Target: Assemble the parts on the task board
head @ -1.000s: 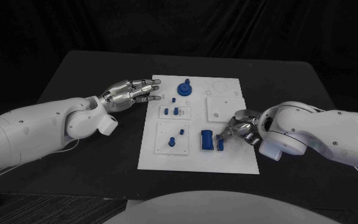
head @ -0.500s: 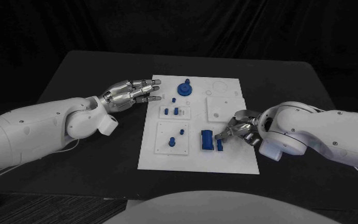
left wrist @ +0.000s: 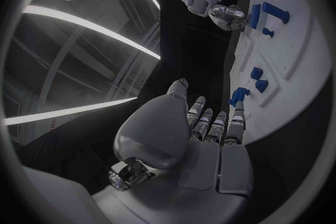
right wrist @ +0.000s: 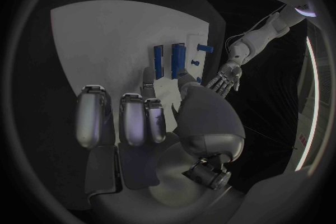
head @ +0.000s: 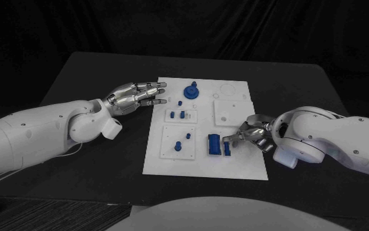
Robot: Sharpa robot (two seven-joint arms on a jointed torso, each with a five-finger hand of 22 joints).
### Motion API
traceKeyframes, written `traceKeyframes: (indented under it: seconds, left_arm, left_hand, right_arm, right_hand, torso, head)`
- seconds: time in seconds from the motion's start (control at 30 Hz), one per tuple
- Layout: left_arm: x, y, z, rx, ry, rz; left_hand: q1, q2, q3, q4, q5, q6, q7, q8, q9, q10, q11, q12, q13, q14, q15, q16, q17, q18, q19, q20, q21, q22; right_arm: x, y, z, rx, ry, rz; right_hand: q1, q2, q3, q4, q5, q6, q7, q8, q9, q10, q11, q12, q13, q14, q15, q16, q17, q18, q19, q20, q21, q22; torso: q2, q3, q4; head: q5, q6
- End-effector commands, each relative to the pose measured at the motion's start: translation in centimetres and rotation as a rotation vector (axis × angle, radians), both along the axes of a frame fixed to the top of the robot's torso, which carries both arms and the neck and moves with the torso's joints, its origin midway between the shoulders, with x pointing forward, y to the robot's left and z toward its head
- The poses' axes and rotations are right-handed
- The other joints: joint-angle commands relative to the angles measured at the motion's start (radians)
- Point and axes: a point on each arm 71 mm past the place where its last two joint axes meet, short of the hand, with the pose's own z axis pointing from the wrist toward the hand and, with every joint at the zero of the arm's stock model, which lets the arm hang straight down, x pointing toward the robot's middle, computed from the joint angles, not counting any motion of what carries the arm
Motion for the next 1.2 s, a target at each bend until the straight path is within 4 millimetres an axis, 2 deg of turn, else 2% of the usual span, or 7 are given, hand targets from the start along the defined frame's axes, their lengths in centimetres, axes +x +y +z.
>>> traceKeyframes:
  seconds: [0.03,0.53,0.67,0.77,0.83,1.0,1.2]
  left_arm:
    - [-0.1,0.0,0.1,-0.018,0.0,-0.005]
    - [-0.1,0.2,1.0,-0.075,-0.109,0.081]
    - [-0.3,0.5,1.6,-0.09,-0.188,0.13]
    - [-0.6,0.7,2.0,-0.07,-0.263,0.141]
    - [-0.9,0.7,2.3,-0.06,-0.31,0.149]
    - [-1.2,0.7,2.8,-0.051,-0.386,0.178]
    - [-1.0,0.3,3.0,-0.049,-0.434,0.196]
  left_hand:
    - [0.0,0.006,0.006,-0.002,0.0,-0.007,0.002,0.002,0.0,0.003,0.006,0.003,0.001,0.0,0.004,0.005,0.002,0.008,0.006,0.001,0.006,0.001]
    - [0.051,-0.064,-0.007,-0.064,-0.033,0.088,0.01,0.035,0.009,0.073,0.003,0.042,0.011,0.056,-0.01,0.05,0.012,0.013,0.054,-0.005,0.036,0.036]
    - [0.053,-0.063,-0.012,-0.041,-0.036,0.18,0.014,0.066,0.018,0.142,0.016,0.097,0.019,0.08,-0.034,0.073,0.016,0.014,0.07,-0.022,0.045,0.038]
    - [0.044,-0.065,-0.028,0.001,-0.044,0.207,0.006,0.081,0.018,0.148,0.012,0.114,0.019,0.074,-0.049,0.072,0.015,0.013,0.064,-0.044,0.041,0.026]
    - [0.028,-0.073,-0.054,0.064,-0.092,0.245,-0.004,0.098,0.02,0.155,-0.005,0.133,0.02,0.049,-0.072,0.056,0.01,0.012,0.027,-0.071,0.021,-0.015]
    - [-0.029,-0.078,-0.103,0.076,-0.194,0.185,-0.037,0.068,0.011,0.062,-0.051,0.084,0.009,-0.042,-0.126,-0.032,-0.011,0.007,-0.087,-0.134,-0.035,-0.151]
    - [-0.048,-0.08,-0.118,0.075,-0.218,0.077,-0.085,0.01,0.0,-0.012,-0.107,0.037,0.0,-0.061,-0.161,-0.054,-0.019,0.007,-0.154,-0.16,-0.065,-0.308]
  right_arm:
    - [0.4,-0.6,1.3,0.032,-0.116,-0.029]
    - [2.6,-2.8,7.0,0.347,-0.672,-0.147]
    - [3.1,-2.9,7.7,0.492,-0.755,-0.157]
    - [3.3,-2.6,7.7,0.605,-0.734,-0.138]
    - [3.5,-2.5,7.6,0.673,-0.708,-0.123]
    - [3.7,-2.1,6.8,0.796,-0.669,-0.076]
    - [3.7,-2.2,5.8,0.854,-0.666,-0.054]
  right_hand:
    - [-0.007,0.009,-0.011,0.02,0.002,0.0,-0.004,0.01,0.006,0.107,0.0,0.004,0.263,0.058,-0.002,0.004,0.009,0.011,0.029,0.0,-0.001,0.197]
    - [-0.146,0.194,-0.252,0.165,0.204,0.104,-0.021,-0.005,-0.034,-0.082,-0.012,-0.467,-0.106,-0.072,-0.009,-0.449,-0.669,0.112,-0.17,-0.005,-0.588,-0.044]
    - [-0.137,0.232,-0.316,0.163,0.151,0.065,0.033,-0.064,-0.089,-0.327,0.043,-1.001,-0.507,-0.232,0.062,-0.796,-0.894,0.132,-0.332,0.05,-0.966,-0.254]
    - [-0.09,0.235,-0.347,0.16,0.108,-0.055,0.124,-0.145,-0.16,-0.633,0.186,-1.26,-0.697,-0.569,0.219,-1.092,-1.027,0.074,-0.593,0.152,-1.208,-0.419]
    - [-0.049,0.236,-0.372,0.162,0.092,-0.148,0.075,-0.196,-0.223,-0.77,0.27,-1.361,-0.837,-0.763,0.3,-1.224,-1.115,0.048,-0.761,0.209,-1.303,-0.557]
    - [-0.022,0.227,-0.396,0.166,0.068,-0.316,-0.02,-0.267,-0.318,-1.106,0.192,-1.473,-1.028,-1.238,0.252,-1.411,-1.233,0.035,-1.37,0.224,-1.34,-1.118]
    - [0.003,0.174,-0.337,0.165,0.074,-0.474,-0.08,-0.267,-0.459,-1.335,0.114,-1.461,-1.176,-1.423,0.183,-1.451,-1.257,0.081,-1.463,0.212,-1.357,-1.296]
  torso:
    - [0.0,-0.0004,0.0004]
    - [-0.001,-0.0004,0.0014]
    - [-0.001,-0.001,0.0013]
    - [-0.001,0.0001,0.0005]
    - [-0.004,0.0026,-0.0057]
    - [-0.016,0.0082,-0.0163]
    - [-0.029,0.0131,-0.0297]
  head:
    - [0.0,0.0]
    - [-0.008,0.0]
    - [-0.015,0.0]
    - [-0.017,0.0]
    - [-0.013,0.0]
    - [-0.007,0.0]
    - [0.012,0.0]
